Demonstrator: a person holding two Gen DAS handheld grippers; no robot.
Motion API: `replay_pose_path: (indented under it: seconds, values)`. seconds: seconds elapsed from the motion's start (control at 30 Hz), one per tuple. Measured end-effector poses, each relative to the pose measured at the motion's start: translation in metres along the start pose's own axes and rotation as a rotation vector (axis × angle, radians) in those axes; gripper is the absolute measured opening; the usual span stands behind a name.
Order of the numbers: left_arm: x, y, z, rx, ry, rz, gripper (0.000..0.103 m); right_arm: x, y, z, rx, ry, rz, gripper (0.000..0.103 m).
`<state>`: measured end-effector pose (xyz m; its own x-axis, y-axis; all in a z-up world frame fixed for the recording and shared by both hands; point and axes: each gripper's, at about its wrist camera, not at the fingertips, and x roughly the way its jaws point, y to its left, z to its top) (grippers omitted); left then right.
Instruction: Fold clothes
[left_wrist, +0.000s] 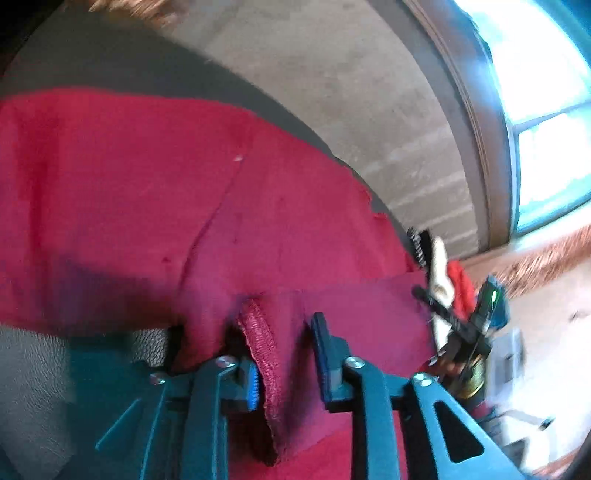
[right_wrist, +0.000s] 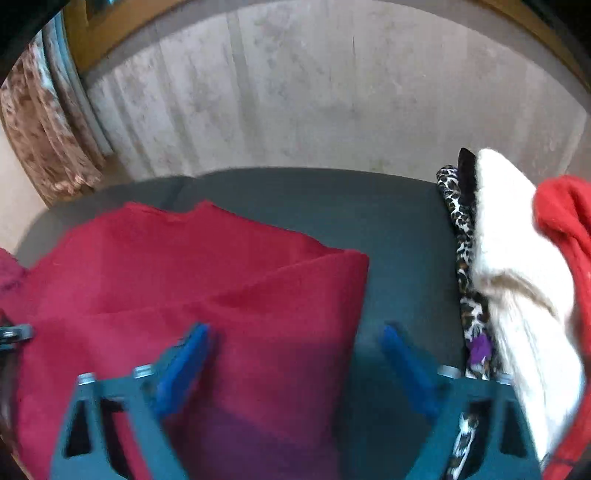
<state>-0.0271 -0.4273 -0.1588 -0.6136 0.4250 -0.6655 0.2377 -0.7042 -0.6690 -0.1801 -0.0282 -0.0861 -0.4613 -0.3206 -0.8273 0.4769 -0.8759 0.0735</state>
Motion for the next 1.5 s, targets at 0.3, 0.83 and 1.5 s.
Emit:
replay_pose_path:
  seconds: [0.3, 0.83, 1.5]
  values:
    - [-0.015, -0.058, 0.043, 0.136, -0.160, 0.004, 0.006, -0.019, -0.007, 0.002, -0.017, -0.091, -0.120, 0.021]
    - [0.021, 0.002, 0.059, -0.190, -0.063, 0.005, 0.033, -0.065, -0.025, -0.022, 0.167, -0.203, 0.060, 0.058]
    - [-0.035, -0.040, -0.006, -0.063, -0.308, 0.135, 0.032, -0.043, 0.047, -0.071, -0.064, -0.063, 0.083, 0.103]
